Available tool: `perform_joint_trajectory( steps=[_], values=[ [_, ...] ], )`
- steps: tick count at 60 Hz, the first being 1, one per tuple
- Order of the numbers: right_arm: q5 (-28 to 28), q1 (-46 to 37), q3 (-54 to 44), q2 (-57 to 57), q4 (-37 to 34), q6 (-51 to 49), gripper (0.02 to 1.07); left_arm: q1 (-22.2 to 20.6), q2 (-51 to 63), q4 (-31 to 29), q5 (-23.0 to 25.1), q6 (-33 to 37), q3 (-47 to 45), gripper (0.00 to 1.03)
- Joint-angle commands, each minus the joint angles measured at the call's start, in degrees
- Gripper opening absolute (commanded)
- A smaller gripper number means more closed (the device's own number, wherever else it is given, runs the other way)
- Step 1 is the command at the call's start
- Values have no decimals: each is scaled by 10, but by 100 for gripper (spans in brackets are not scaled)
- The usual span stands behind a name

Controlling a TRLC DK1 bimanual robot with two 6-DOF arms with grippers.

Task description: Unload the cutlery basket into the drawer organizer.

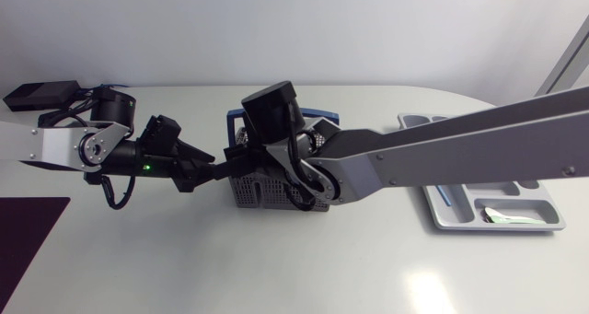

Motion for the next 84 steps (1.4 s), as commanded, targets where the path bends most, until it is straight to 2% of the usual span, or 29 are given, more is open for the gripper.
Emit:
perform_joint_trajectory(
  steps=[1, 39, 51, 84],
  values=[
    [9, 2, -7, 0, 11, 18, 52, -6, 13, 8, 10, 7, 3, 67],
    [19, 3, 9, 35, 10, 38, 52, -5, -2, 8, 10, 6, -4, 67],
    [17, 1, 15, 39, 9, 37, 42, -8, -1, 8, 10, 4, 0, 67],
    [11, -12, 61, 66, -26, 40, 42, -9, -2, 9, 10, -2, 4, 67]
  ],
)
